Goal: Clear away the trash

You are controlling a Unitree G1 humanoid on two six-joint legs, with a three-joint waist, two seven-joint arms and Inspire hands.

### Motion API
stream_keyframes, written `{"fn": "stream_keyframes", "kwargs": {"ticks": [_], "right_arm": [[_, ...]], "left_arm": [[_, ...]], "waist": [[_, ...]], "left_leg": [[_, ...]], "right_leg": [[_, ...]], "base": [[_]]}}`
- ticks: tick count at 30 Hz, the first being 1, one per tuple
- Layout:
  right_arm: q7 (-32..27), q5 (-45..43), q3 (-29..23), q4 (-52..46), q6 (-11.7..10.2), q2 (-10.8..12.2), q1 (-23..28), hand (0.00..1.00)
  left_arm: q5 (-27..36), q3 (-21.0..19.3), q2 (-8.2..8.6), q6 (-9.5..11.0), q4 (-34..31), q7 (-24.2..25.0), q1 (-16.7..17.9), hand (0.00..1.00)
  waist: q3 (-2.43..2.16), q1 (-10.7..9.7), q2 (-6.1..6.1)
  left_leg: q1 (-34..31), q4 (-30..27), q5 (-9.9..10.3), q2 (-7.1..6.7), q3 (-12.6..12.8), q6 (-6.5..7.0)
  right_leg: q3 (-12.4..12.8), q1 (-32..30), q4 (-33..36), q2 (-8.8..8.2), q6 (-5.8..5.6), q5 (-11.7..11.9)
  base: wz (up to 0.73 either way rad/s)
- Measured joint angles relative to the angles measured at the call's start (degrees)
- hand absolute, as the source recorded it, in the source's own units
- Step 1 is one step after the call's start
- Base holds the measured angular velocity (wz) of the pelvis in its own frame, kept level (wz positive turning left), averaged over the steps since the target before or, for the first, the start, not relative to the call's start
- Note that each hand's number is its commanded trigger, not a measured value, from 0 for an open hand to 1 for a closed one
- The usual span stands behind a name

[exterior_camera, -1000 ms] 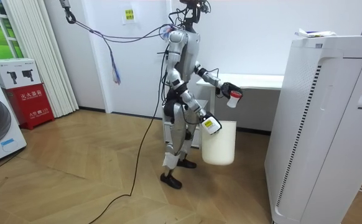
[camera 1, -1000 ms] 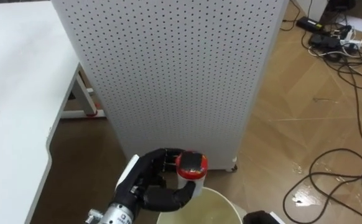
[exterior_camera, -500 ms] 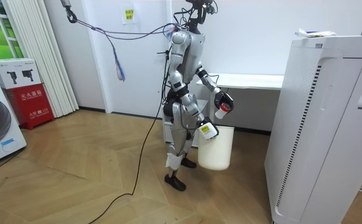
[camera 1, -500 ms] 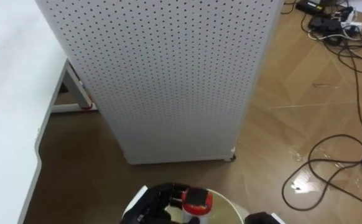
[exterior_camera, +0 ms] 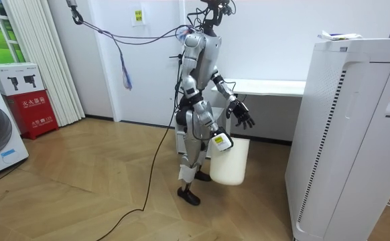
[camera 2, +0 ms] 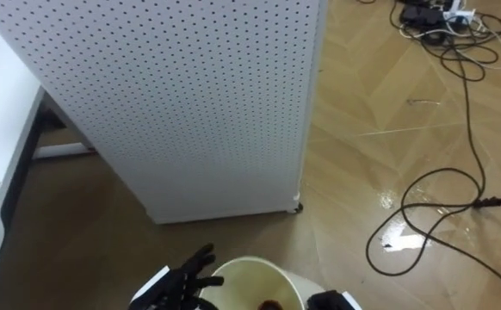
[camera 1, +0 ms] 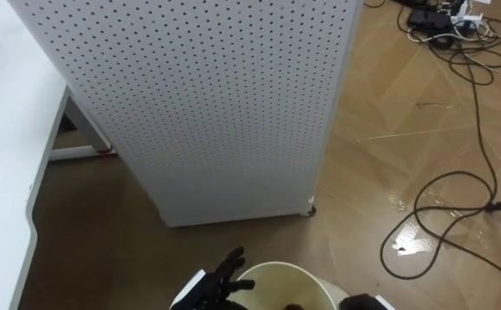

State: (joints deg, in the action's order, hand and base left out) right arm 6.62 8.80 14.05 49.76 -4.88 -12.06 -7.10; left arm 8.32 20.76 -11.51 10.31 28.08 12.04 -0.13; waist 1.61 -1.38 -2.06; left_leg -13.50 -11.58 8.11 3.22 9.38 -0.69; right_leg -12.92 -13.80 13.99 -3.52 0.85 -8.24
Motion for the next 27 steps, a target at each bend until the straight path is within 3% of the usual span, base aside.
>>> {"fn": "stream_keyframes", "kwargs": {"ticks": [8,13,21,27], "right_arm": [[0.3,0.2,0.6,0.0,-0.1,-0.2,0.5,1.00],[-0.5,0.4,0.6,-2.2,-0.5,-0.3,1.7,1.00],[-1.8,1.2,0.3,-7.3,-1.2,-0.5,4.3,1.00],[-1.7,2.4,0.2,-10.8,-1.9,-0.2,7.4,1.00]], "left_arm": [[-0.1,0.0,-0.05,0.0,-0.7,-0.2,0.0,0.00],[0.0,-0.4,-0.29,0.6,-4.8,-0.7,0.1,0.00],[-0.6,-3.2,-0.77,1.4,-12.1,-2.7,2.5,0.00],[-9.3,-7.4,-0.50,2.3,-20.2,-8.3,6.5,0.00]], "waist": [[-0.14,-0.4,0.35],[-0.51,-0.3,1.10],[-0.61,0.1,1.46],[-0.82,0.4,1.91]], "left_leg": [[0.8,-0.3,0.0,-0.06,0.1,0.06],[1.9,-0.4,-0.1,-0.10,-0.2,0.08],[6.5,-0.2,0.0,-0.10,-0.3,0.07],[9.1,-0.2,0.0,0.10,-0.3,0.05]], "right_leg": [[0.3,1.0,-0.2,0.01,0.00,0.0],[0.8,2.1,-0.2,0.10,0.01,0.0],[0.9,7.3,-1.6,0.35,-0.07,-0.3],[0.7,10.2,-2.3,0.62,0.06,-0.4]], "base": [[0.01],[-0.01],[0.01],[0.00]]}}
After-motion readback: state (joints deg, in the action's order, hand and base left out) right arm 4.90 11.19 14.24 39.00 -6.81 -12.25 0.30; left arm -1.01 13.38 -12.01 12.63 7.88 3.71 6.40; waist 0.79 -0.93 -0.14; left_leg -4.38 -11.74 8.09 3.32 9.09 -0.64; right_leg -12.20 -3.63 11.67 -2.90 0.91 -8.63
